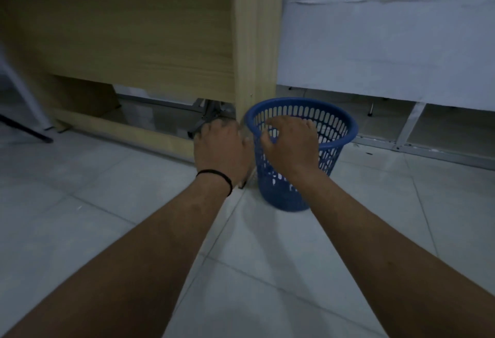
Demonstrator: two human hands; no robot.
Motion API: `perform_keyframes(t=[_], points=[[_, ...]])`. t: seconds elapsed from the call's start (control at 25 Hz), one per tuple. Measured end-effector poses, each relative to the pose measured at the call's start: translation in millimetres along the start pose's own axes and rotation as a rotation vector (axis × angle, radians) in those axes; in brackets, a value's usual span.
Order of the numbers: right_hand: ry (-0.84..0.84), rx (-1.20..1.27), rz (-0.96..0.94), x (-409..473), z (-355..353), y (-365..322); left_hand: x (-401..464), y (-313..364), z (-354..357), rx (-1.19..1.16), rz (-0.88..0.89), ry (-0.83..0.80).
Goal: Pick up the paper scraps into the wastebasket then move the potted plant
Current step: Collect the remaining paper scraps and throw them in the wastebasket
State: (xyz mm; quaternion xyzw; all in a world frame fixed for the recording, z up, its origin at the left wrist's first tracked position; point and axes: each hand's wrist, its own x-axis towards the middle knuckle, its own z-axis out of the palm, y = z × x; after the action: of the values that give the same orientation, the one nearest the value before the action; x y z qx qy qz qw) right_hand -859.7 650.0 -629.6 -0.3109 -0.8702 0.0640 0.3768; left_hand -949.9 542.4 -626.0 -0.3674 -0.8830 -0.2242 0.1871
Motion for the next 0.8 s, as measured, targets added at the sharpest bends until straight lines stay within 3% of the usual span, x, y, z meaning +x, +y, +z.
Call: perform_keyframes(t=[0.2, 0.48, 0.8], points=[[-0.036, 0.095, -0.135, -71.1, -4.2, -109.9, -82.5, -91.0, -74.6, 0.012, -0.084, 0.039], [-0.239, 0.23, -0.353, -176.9, 0.8, -260.6, -205.8, -229.9, -160.3, 0.132, -0.237, 0.086], [-0.358, 0.258, -0.631, -278.0, -43.0, -439.9, -343.4, -364.7, -303.5, 0.252, -0.455, 0.187]])
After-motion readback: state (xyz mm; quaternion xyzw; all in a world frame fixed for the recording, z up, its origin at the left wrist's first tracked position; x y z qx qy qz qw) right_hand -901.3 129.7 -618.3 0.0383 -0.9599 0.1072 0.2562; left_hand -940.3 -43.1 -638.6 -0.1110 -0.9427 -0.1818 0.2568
